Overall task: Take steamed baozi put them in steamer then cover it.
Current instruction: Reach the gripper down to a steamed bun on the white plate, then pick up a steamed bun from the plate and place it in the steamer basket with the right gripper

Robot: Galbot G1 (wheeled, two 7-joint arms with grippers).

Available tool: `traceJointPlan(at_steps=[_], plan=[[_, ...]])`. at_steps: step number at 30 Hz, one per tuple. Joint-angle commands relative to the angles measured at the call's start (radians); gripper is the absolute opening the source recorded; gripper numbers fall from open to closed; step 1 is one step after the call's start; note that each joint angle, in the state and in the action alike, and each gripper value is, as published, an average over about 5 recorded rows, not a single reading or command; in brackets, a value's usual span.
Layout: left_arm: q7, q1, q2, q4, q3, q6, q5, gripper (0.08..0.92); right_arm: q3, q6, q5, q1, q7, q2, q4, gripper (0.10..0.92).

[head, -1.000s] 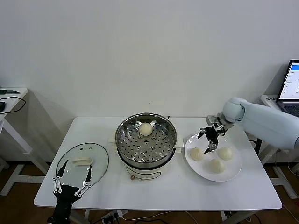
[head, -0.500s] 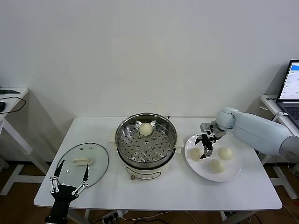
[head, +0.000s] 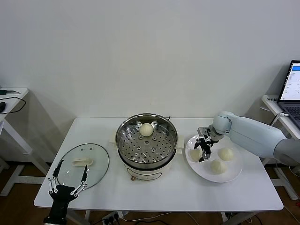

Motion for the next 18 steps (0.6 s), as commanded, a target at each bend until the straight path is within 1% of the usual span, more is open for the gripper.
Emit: traceJointPlan(at_steps=[1,6,9,12,15,18], plan=[[-0.001,-0.001,0.001,-0.001,-0.003,0.001,-0.001,0.823,0.004,-0.003,-0.006,-0.004,-0.010,0.006,-0.006,0.672],[-0.001,-0.002,0.003,-0.003,-0.006,0.001,-0.003,0.823,0.002,-0.002,-0.003,0.039,-0.042,-0.005,0.016,0.653],[-0.001,-0.003,0.003,-0.005,-0.005,0.001,-0.003,0.823,0.018,-0.001,-0.009,0.088,-0.088,-0.011,0.026,0.649],[-0.001,-0.003,0.003,-0.011,-0.004,0.002,-0.003,0.823,0.062,0.010,-0.040,0.145,-0.167,-0.011,0.028,0.650],[-0.001,-0.003,0.004,-0.014,-0.004,0.002,-0.002,0.823,0.089,0.024,-0.078,0.242,-0.280,-0.002,0.047,0.656],[-0.001,-0.002,0.007,-0.014,-0.003,0.002,-0.002,0.823,0.061,0.024,-0.066,0.377,-0.359,0.026,0.089,0.661]])
